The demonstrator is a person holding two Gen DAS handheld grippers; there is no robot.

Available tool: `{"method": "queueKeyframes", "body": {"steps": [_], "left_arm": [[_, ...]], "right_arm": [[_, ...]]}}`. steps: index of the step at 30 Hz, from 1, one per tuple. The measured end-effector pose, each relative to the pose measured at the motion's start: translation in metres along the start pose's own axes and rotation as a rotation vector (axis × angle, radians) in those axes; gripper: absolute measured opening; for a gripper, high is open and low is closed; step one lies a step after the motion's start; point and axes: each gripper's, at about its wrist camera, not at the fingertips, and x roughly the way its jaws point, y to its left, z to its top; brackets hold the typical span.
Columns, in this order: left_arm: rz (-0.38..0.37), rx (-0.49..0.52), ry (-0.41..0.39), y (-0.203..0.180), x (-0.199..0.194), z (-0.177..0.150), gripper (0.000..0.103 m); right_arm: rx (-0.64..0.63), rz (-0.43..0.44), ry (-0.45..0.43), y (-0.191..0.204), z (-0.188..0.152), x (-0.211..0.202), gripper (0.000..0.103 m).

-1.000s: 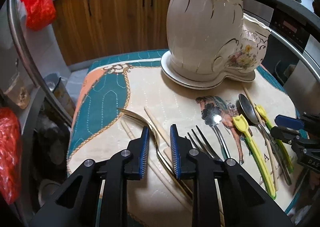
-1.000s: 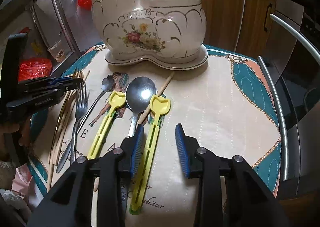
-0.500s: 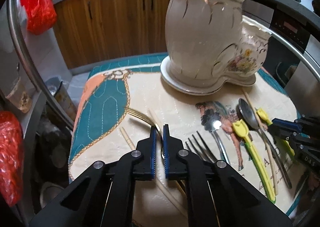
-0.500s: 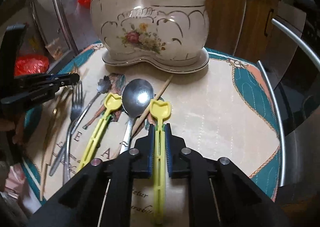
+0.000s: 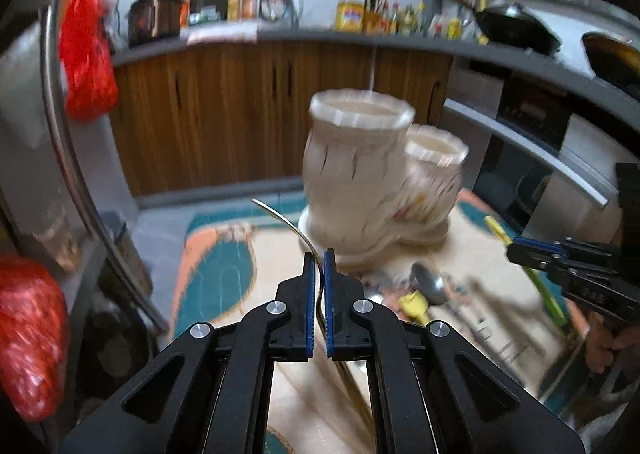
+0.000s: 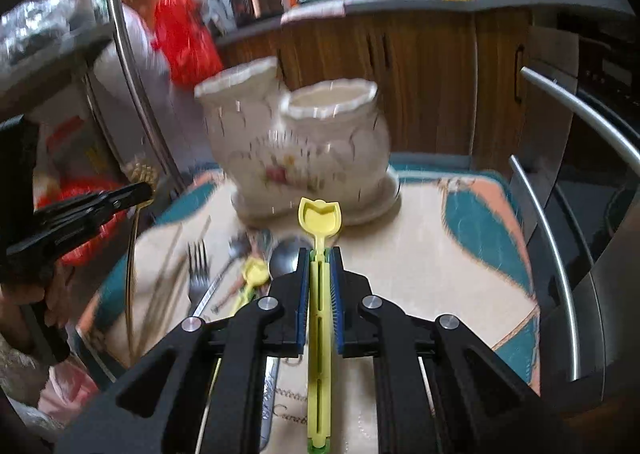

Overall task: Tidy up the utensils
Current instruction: 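Lift the gold fork with the left tool while the right tool carries the yellow utensil to the holder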

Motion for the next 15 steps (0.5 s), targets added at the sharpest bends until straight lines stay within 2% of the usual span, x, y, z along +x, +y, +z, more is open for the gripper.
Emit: {"method": "queueKeyframes", "body": {"steps": [6, 10, 15], "left_arm": [[0.025, 0.019, -0.179, -0.002, -0.047, 0.035, 0.004], [0.061, 0.066, -0.326, -0.009, -0.074, 0.077, 0.004], [0.067, 0.117, -0.408, -0.017, -0.085, 0.129, 0.004]], "right_arm": [[0.000, 0.024, -0.138, -0.002, 0.032, -0.023, 0.010], [-0.002, 0.043, -0.209, -0.003, 0.065, -0.027, 0.010], [0.033, 0.100, -0.269, -0.006, 0.114, -0.018, 0.010]]}}
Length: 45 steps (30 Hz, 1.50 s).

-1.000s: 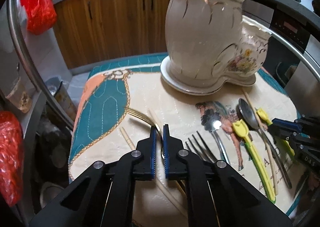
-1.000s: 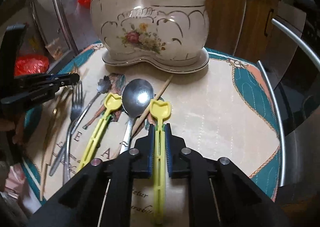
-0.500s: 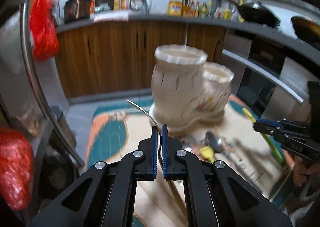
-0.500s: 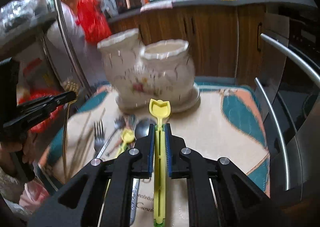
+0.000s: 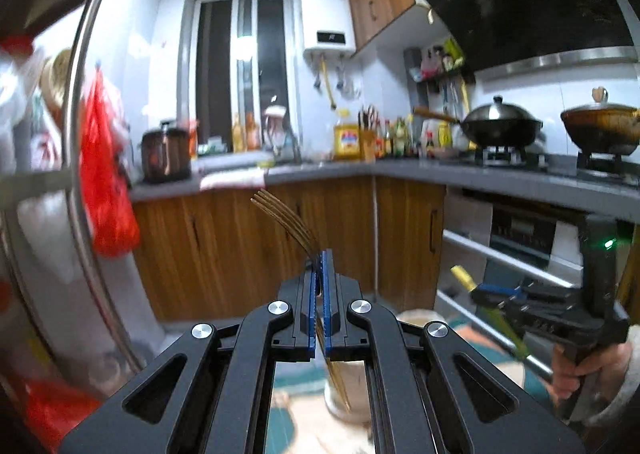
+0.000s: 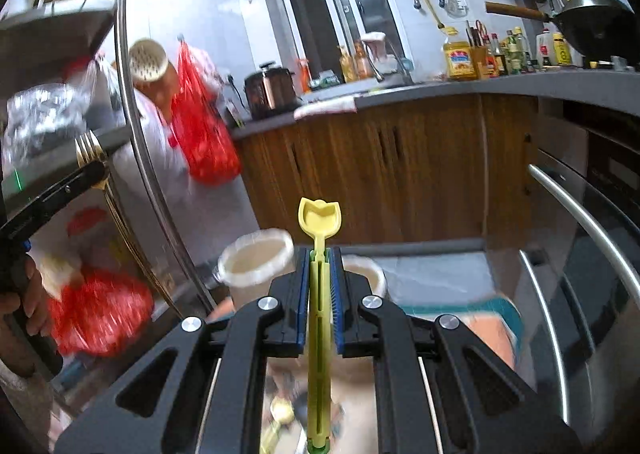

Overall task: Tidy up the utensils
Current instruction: 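Lift the gold fork with the left tool while the right tool carries the yellow utensil to the holder, then drop the gold fork into the larger pot while the right tool releases the yellow utensil into the smaller pot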

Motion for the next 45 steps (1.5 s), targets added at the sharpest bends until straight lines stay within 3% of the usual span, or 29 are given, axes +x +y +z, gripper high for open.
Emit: {"method": "queueKeyframes", "body": {"steps": [4, 8, 12, 19, 27, 35, 41, 45], "left_arm": [[-0.007, -0.009, -0.025, -0.001, 0.020, 0.029, 0.004], [0.007, -0.025, 0.004, -0.001, 0.053, 0.033, 0.004], [-0.001, -0.048, 0.062, 0.001, 0.080, 0.019, 0.004], [-0.017, -0.025, 0.181, -0.009, 0.119, -0.024, 0.004], [-0.053, -0.035, 0.289, -0.011, 0.137, -0.062, 0.004], [-0.079, 0.028, 0.271, -0.021, 0.127, -0.064, 0.004], [-0.070, 0.017, 0.279, -0.016, 0.128, -0.062, 0.004], [-0.049, 0.005, 0.286, -0.011, 0.131, -0.062, 0.010]], "right_arm": [[0.057, 0.047, -0.030, -0.009, 0.025, 0.030, 0.010], [0.126, 0.072, -0.054, -0.026, 0.030, 0.058, 0.010], [0.158, 0.042, -0.071, -0.038, 0.020, 0.081, 0.010], [0.069, -0.093, -0.078, -0.042, -0.004, 0.112, 0.010], [-0.012, -0.075, -0.036, -0.035, -0.030, 0.106, 0.010], [0.018, -0.028, 0.024, -0.039, -0.036, 0.092, 0.010], [-0.002, -0.026, 0.085, -0.038, -0.044, 0.089, 0.010], [-0.002, -0.030, 0.096, -0.037, -0.044, 0.087, 0.014]]}}
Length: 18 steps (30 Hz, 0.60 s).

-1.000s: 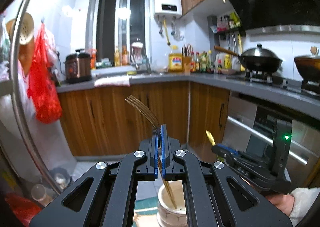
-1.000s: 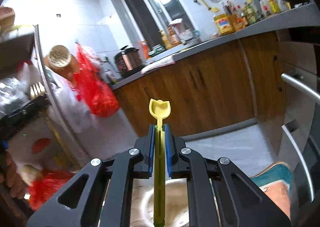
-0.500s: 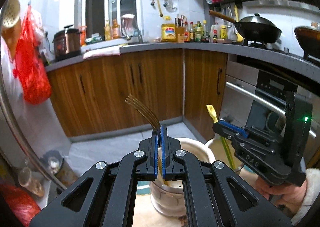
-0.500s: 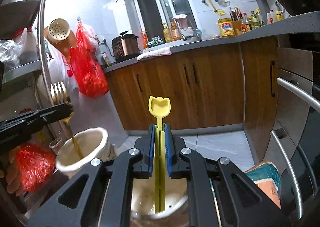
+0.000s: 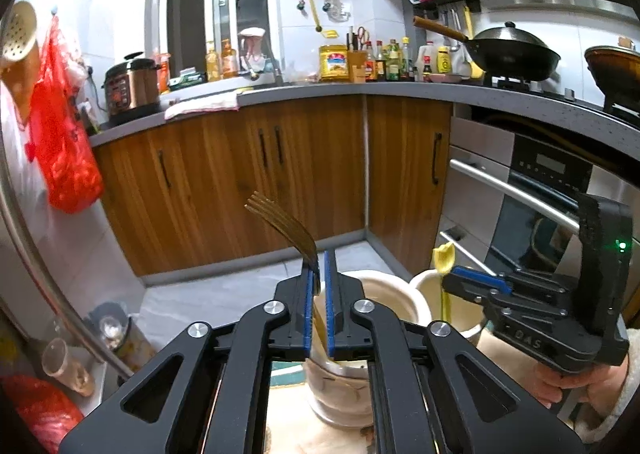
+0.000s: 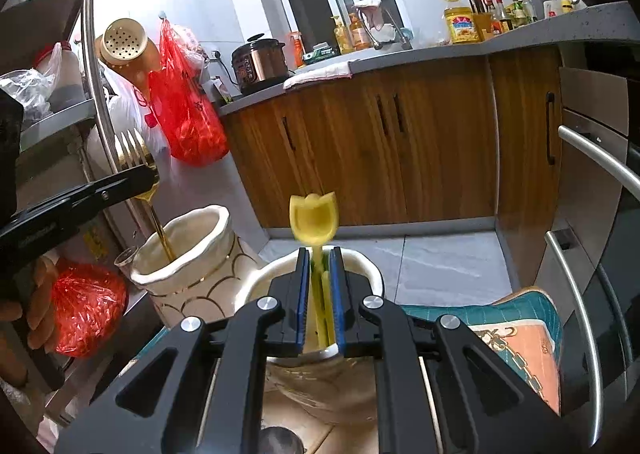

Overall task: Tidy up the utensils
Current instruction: 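Drop the gold fork into the larger pot while the right tool releases the yellow utensil into the smaller pot, then move both open tools back over the remaining utensils on the mat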

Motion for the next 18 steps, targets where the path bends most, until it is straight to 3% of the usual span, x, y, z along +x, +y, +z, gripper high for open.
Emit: {"method": "queueKeyframes", "body": {"steps": [2, 5, 7, 9, 12, 13, 18], "left_arm": [[0.006, -0.012, 0.002, 0.004, 0.000, 0.000, 0.012], [0.014, -0.013, 0.010, 0.005, 0.001, -0.001, 0.013], [0.015, -0.013, 0.015, 0.005, 0.001, -0.002, 0.020], [0.018, -0.016, 0.014, 0.005, 0.000, -0.003, 0.037], [0.024, -0.024, 0.014, 0.006, -0.003, -0.004, 0.048], [0.025, -0.029, 0.014, 0.007, -0.005, -0.005, 0.050], [0.039, -0.075, 0.007, 0.016, -0.022, -0.016, 0.084]], "right_arm": [[0.013, 0.013, 0.002, -0.001, 0.000, -0.003, 0.030], [0.014, 0.019, -0.007, -0.001, 0.001, -0.013, 0.045], [0.021, 0.022, -0.015, -0.002, 0.001, -0.020, 0.069], [0.028, 0.035, -0.024, -0.003, -0.001, -0.030, 0.078], [0.032, 0.025, -0.043, -0.005, -0.005, -0.048, 0.098], [0.032, 0.018, -0.052, -0.006, -0.007, -0.053, 0.098], [0.019, -0.088, -0.032, -0.012, -0.021, -0.066, 0.098]]}}
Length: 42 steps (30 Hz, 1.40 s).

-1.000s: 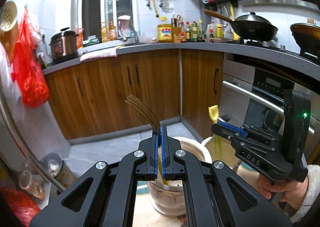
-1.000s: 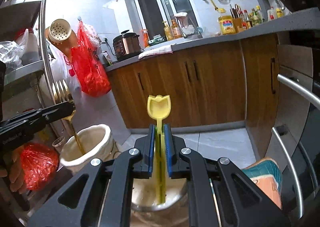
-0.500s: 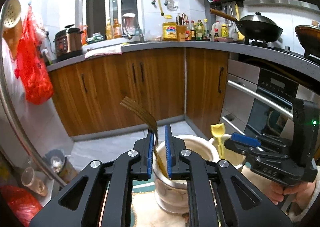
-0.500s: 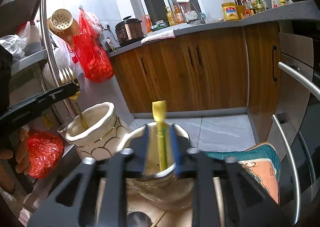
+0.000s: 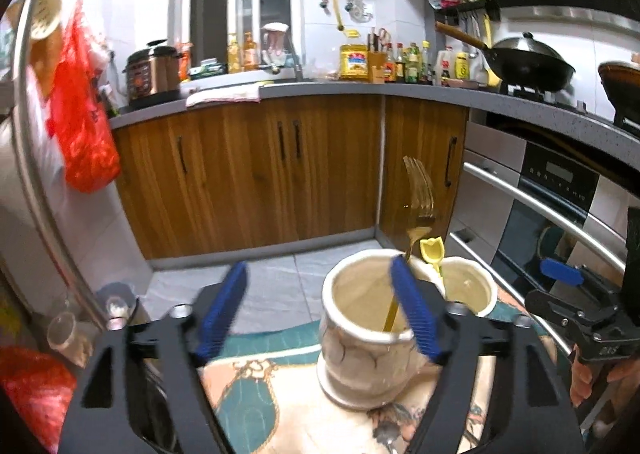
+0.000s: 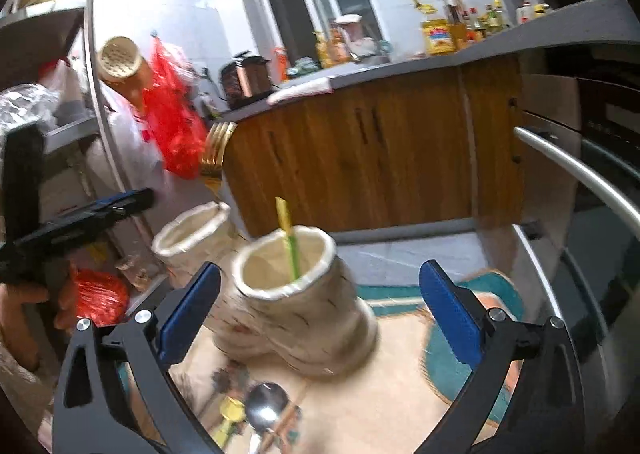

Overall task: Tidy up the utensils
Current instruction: 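Move both open tools back over the remaining utensils on the mat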

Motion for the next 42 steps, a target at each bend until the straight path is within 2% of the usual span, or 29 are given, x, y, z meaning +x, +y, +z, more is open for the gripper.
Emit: {"method": "queueKeyframes", "body": {"steps": [3, 6, 10, 19, 23, 29, 35, 41, 42], "left_arm": [[0.019, -0.039, 0.011, 0.009, -0.009, -0.012, 0.093], [0.051, -0.076, 0.041, 0.019, -0.015, -0.028, 0.096], [0.080, -0.096, 0.102, 0.028, -0.022, -0.053, 0.096], [0.094, -0.087, 0.220, 0.035, -0.042, -0.104, 0.097], [0.043, -0.116, 0.275, 0.033, -0.048, -0.123, 0.097], [0.033, -0.092, 0.336, 0.024, -0.052, -0.148, 0.097], [0.015, -0.091, 0.373, 0.017, -0.052, -0.159, 0.097], [0.006, -0.087, 0.381, 0.015, -0.050, -0.162, 0.096], [0.004, -0.083, 0.379, 0.014, -0.050, -0.161, 0.096]], "right_arm": [[-0.045, -0.082, 0.030, 0.000, -0.011, 0.003, 0.098], [-0.099, -0.139, 0.084, 0.002, -0.023, 0.004, 0.098], [-0.125, -0.159, 0.125, 0.009, -0.038, 0.000, 0.098], [-0.099, -0.098, 0.257, 0.032, -0.068, -0.009, 0.098], [-0.124, -0.088, 0.308, 0.042, -0.078, -0.010, 0.098], [-0.176, -0.087, 0.346, 0.055, -0.092, -0.015, 0.098], [-0.190, -0.072, 0.380, 0.061, -0.102, -0.014, 0.098], [-0.186, -0.069, 0.421, 0.063, -0.105, -0.006, 0.081], [-0.186, -0.071, 0.428, 0.064, -0.106, -0.004, 0.075]]}}
